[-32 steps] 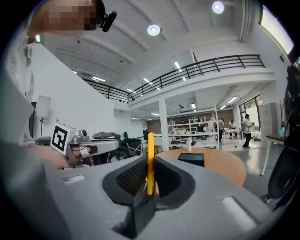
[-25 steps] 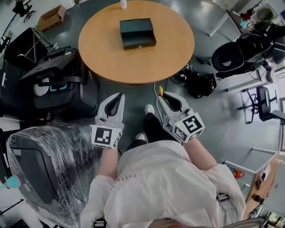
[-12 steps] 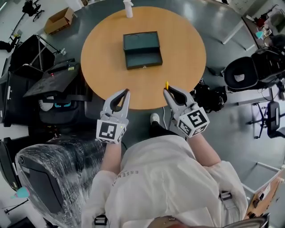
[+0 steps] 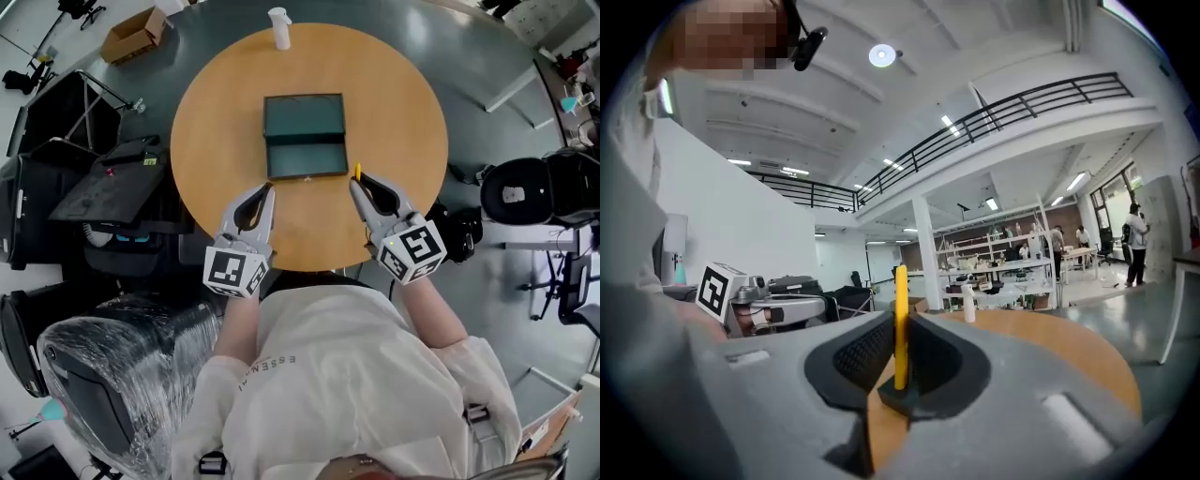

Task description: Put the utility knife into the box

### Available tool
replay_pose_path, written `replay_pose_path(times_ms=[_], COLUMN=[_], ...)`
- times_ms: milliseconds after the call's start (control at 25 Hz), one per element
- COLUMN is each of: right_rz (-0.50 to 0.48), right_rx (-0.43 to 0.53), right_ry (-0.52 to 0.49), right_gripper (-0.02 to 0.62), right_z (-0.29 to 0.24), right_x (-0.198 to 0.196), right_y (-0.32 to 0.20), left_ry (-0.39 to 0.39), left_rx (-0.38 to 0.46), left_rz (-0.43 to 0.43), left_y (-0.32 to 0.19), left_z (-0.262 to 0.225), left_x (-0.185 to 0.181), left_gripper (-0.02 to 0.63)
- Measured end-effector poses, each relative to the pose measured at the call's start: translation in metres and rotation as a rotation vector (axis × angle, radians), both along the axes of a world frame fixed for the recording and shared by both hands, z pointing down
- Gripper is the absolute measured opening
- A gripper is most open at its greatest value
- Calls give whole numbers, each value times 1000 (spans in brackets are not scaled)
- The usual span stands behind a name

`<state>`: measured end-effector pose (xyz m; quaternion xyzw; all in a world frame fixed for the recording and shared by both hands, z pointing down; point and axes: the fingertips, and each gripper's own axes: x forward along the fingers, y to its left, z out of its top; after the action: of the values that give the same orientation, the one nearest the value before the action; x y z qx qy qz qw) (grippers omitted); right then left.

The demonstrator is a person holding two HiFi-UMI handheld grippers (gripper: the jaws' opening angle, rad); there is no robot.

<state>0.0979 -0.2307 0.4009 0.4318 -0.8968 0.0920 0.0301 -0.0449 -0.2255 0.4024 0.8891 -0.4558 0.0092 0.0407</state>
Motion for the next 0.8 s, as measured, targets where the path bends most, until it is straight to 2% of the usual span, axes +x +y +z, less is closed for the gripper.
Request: replay_pose_path(times_ms=[200,360,600,800], right_rz=[28,14,-5,-3], right_rx=[-24,-96,-352,-538], right_ry=[13,75,196,306], right_gripper=[35,35,35,37], right_z=[3,25,125,203], right_x=[2,-11,-31,-37], right_y=[-34,-64,-110,-121], left_ry=[6,21,12,28], left_rx=[-24,-29,-121,-195], left_rz=[40,83,99,118], left_y=[-36,-61,-96,-105], left_z=[6,12,49,84], left_x=[6,8,5,5], left_gripper=[17,17,17,17])
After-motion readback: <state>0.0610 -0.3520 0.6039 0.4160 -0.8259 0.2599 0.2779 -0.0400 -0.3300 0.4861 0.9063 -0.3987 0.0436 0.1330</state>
